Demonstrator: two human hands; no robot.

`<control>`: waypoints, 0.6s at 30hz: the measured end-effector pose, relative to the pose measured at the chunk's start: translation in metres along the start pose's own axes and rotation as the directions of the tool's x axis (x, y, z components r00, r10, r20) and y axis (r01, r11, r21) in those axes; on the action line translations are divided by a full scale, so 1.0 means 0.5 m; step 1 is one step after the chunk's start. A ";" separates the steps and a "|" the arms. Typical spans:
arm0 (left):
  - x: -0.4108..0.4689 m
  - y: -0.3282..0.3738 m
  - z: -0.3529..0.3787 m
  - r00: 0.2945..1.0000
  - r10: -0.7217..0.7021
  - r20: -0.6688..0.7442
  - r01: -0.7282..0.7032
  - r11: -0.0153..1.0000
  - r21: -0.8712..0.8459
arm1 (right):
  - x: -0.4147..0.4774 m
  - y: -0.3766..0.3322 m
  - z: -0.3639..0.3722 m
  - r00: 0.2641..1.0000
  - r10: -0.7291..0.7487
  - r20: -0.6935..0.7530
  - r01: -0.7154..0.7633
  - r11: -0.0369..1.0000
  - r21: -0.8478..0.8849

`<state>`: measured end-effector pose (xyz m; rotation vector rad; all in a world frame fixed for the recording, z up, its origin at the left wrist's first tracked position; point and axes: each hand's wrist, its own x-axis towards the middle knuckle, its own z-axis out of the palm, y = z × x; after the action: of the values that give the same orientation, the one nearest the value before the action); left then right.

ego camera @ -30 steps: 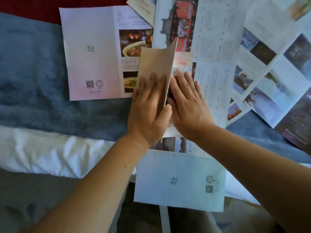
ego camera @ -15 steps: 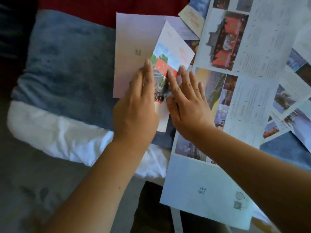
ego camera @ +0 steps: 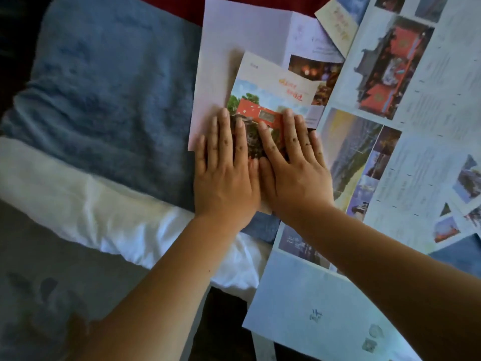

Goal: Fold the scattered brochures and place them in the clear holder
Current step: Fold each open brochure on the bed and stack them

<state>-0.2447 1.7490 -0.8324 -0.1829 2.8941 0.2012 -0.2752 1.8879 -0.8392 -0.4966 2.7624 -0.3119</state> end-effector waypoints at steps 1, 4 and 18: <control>-0.001 0.000 0.006 1.000 -0.003 -0.014 0.003 1.000 0.003 | 0.000 -0.001 -0.002 1.000 0.000 0.003 0.000 1.000 0.001; -0.003 -0.002 0.016 0.999 -0.008 -0.049 0.008 1.000 -0.006 | 0.000 -0.009 -0.008 1.000 0.019 0.018 -0.018 1.000 -0.024; 0.017 -0.171 -0.022 0.995 -0.095 -0.016 0.096 0.994 0.045 | 0.082 -0.155 -0.007 0.997 -0.071 0.003 0.071 0.992 -0.100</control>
<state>-0.2434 1.6623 -0.8342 -0.3151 2.8918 0.1176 -0.2893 1.8021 -0.8263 -0.6207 2.7755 -0.1905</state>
